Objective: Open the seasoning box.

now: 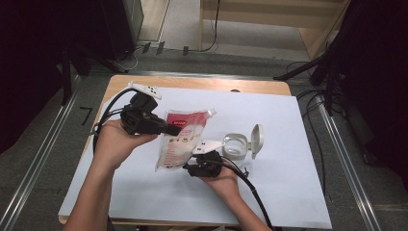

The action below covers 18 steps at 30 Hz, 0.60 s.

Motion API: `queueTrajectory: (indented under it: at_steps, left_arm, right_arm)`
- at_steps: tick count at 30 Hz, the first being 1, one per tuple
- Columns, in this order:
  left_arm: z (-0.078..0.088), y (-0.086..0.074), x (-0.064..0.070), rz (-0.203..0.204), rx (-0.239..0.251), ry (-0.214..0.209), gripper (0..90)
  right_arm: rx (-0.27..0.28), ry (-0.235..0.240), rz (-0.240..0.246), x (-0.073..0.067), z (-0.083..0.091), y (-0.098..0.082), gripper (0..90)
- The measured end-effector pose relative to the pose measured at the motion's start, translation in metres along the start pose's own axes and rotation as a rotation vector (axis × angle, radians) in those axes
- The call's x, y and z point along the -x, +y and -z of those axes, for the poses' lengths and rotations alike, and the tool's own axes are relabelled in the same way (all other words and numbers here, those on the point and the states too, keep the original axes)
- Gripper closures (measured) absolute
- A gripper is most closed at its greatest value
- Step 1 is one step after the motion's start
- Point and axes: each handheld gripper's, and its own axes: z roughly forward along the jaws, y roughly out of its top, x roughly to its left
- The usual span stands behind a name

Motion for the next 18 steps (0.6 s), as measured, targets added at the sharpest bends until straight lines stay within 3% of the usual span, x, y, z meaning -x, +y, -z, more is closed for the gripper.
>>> queueTrajectory:
  at_steps: [3,5,7,12,16,18]
  left_arm:
    - [-0.004,-0.002,-0.005,0.021,0.004,-0.014,90.0]
    - [-0.006,-0.002,-0.008,0.036,0.010,-0.020,90.0]
    - [-0.008,-0.002,-0.010,0.047,0.017,-0.019,90.0]
    - [-0.011,0.000,-0.011,0.055,0.044,-0.016,90.0]
    - [-0.014,0.001,-0.009,0.036,0.057,-0.015,89.3]
    - [-0.018,0.002,-0.007,0.018,0.040,-0.013,88.2]
  right_arm:
    - [0.027,0.020,0.042,-0.004,0.000,-0.002,52.3]
    - [0.024,0.002,0.081,-0.009,0.001,-0.001,52.0]
    - [0.012,-0.013,0.100,-0.012,0.001,-0.002,57.7]
    - [0.009,0.027,0.085,-0.017,0.004,-0.003,61.6]
    - [0.018,0.049,0.072,-0.021,0.007,-0.003,64.6]
    - [0.028,0.066,0.065,-0.023,0.008,-0.003,65.6]
